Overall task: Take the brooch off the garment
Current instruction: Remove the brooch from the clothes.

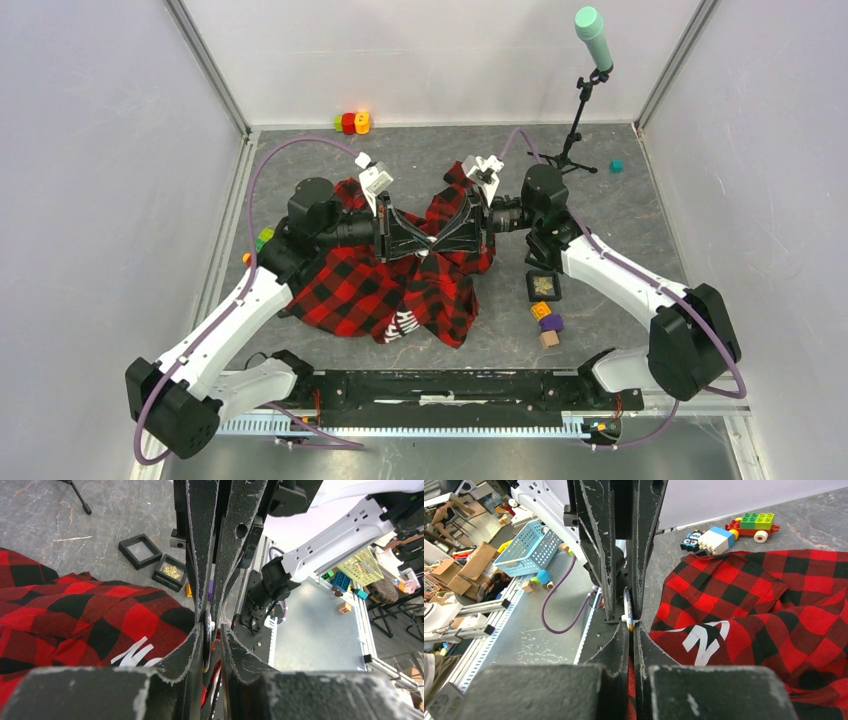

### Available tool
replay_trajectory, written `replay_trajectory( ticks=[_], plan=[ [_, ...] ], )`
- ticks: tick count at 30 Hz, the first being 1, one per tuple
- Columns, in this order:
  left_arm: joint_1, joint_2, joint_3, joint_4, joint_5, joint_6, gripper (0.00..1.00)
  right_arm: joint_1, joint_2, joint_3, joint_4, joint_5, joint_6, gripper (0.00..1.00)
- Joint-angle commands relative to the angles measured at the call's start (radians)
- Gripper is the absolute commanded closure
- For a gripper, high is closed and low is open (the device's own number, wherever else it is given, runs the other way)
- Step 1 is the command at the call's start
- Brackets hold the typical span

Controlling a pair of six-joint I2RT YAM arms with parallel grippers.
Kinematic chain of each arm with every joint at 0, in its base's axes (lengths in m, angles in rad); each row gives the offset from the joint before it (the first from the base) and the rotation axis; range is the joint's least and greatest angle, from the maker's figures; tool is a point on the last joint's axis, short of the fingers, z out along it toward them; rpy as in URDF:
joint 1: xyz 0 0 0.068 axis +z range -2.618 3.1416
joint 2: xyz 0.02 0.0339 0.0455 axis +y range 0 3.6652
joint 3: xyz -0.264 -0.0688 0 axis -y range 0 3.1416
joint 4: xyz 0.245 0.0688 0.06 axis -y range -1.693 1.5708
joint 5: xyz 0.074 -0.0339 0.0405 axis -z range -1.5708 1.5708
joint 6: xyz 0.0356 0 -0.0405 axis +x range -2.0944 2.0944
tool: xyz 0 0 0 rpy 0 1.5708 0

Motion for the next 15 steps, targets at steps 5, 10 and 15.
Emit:
replay_trajectory(
  ticks=[5,10,15],
  plan=[
    [-0.015,-0.064,0.082,-0.173,0.117,0.119,0.71,-0.028,-0.01,0.074,-0.153,0.057,-0.13,1.0],
    [-0.01,-0.064,0.094,-0.198,0.119,0.138,0.71,-0.029,-0.012,0.082,-0.183,0.055,-0.155,1.0],
    [-0.008,-0.055,0.095,-0.219,0.12,0.158,0.77,-0.028,-0.014,0.084,-0.188,0.059,-0.157,1.0]
  ],
)
